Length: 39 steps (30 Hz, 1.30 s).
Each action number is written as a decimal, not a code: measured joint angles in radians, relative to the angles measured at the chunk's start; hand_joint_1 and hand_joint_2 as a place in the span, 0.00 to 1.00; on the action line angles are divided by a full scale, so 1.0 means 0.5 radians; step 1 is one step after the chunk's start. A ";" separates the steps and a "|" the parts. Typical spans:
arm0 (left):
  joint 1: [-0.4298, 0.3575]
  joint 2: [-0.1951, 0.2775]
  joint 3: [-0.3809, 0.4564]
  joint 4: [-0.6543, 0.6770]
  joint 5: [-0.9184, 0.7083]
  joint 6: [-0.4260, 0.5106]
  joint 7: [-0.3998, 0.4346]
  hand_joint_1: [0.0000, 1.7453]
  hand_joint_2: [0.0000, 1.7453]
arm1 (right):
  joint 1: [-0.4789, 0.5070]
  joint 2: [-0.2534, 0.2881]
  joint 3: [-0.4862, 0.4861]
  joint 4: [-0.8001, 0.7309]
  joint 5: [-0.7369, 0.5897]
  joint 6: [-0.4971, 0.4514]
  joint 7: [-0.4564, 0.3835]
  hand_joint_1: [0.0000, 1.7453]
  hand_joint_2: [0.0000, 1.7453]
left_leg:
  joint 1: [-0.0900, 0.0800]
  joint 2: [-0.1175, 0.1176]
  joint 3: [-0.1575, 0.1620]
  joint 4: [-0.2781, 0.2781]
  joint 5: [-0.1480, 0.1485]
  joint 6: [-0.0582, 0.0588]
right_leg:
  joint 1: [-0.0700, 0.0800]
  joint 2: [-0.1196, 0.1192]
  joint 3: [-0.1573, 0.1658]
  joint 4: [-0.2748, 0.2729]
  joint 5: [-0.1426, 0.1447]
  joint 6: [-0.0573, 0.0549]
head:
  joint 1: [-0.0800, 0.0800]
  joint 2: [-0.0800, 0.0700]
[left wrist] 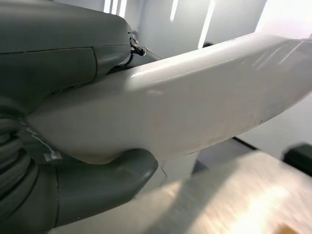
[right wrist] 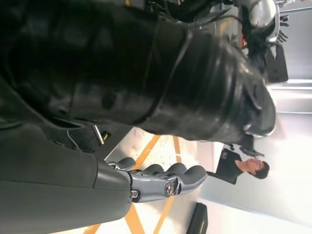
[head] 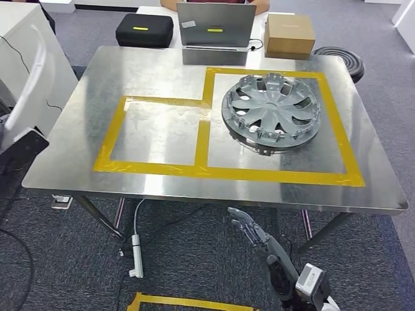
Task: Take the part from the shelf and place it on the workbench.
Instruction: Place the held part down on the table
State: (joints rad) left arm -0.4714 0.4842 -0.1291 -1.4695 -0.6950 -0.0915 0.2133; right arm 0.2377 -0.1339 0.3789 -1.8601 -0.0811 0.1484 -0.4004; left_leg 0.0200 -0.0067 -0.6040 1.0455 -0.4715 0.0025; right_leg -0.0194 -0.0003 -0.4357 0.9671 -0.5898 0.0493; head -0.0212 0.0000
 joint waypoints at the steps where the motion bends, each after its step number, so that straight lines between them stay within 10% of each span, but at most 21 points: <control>1: -0.031 -0.035 -0.059 0.015 -0.013 -0.018 0.009 1.00 1.00 | -0.007 0.000 0.000 0.000 0.001 0.013 0.005 0.00 0.00 | 0.000 0.000 0.000 0.000 0.000 0.000 | 0.000 0.001 0.000 0.000 0.000 0.000 | 0.000 0.000; 12: -0.173 -0.225 -0.356 0.225 -0.164 -0.055 0.057 1.00 1.00 | -0.043 0.000 0.000 0.013 0.021 0.066 0.042 0.00 0.00 | -0.001 0.003 0.001 -0.002 0.000 0.000 | 0.001 0.004 0.000 0.000 0.001 0.000 | 0.000 0.000; 39: -0.135 -0.188 -0.392 0.510 -0.461 -0.020 -0.053 1.00 1.00 | -0.047 0.000 -0.015 0.013 0.023 0.114 0.075 0.00 0.00 | 0.000 0.004 0.001 -0.004 0.001 -0.001 | 0.001 0.003 0.000 0.001 0.000 0.000 | 0.000 0.000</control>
State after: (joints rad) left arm -0.5391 0.3901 -0.3253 -1.2142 -0.9257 -0.1015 0.1870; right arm 0.2143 -0.1339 0.3712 -1.8536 -0.0693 0.2053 -0.3627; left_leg 0.0198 -0.0048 -0.6037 1.0436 -0.4711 0.0020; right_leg -0.0188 0.0010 -0.4358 0.9675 -0.5896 0.0492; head -0.0214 0.0000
